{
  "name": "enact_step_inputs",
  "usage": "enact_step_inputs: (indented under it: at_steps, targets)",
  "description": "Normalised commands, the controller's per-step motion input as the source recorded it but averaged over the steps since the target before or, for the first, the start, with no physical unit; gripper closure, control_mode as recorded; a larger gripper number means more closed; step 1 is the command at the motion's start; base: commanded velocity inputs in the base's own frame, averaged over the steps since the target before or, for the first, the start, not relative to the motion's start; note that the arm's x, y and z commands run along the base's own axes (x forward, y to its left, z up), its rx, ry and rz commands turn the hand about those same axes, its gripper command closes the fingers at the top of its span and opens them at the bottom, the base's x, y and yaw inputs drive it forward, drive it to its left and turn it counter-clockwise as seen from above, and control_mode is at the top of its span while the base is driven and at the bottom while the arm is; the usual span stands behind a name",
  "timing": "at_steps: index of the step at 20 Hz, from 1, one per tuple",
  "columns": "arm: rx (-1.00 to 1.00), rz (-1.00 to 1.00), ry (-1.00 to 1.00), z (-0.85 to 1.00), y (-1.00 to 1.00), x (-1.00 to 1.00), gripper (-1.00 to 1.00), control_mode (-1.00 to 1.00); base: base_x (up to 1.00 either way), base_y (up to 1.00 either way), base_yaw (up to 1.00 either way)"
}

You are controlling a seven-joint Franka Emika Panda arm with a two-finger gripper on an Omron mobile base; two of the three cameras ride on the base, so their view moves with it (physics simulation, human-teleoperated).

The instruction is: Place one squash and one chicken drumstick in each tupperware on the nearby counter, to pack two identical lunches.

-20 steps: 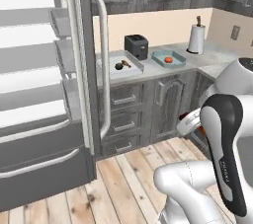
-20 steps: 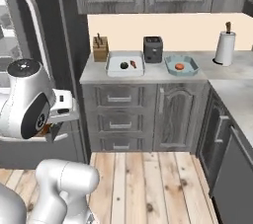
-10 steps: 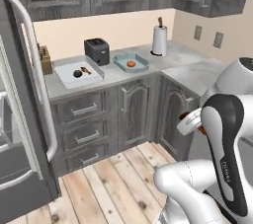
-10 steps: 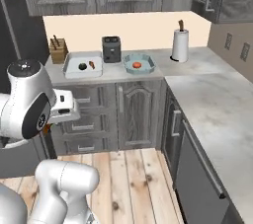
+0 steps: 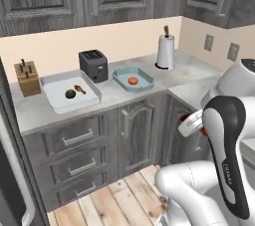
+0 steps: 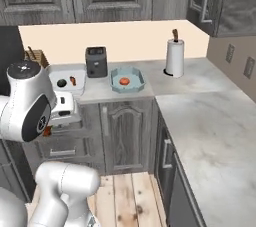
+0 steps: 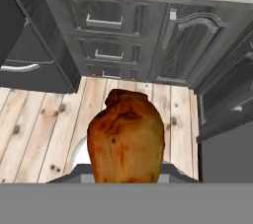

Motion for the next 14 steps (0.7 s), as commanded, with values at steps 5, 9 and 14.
enact_step_inputs:
  at_steps: [5,9,14]
  targets:
    - [0.0,0.0,0.0,0.0,0.0,0.0,1.0,1.0,1.0,-0.16,0.04]
    - [0.0,0.0,0.0,0.0,0.0,0.0,1.0,1.0,1.0,-0.25,0.1]
    - [0.0,0.0,0.0,0.0,0.0,0.0,1.0,1.0,0.89,-0.25,0.11]
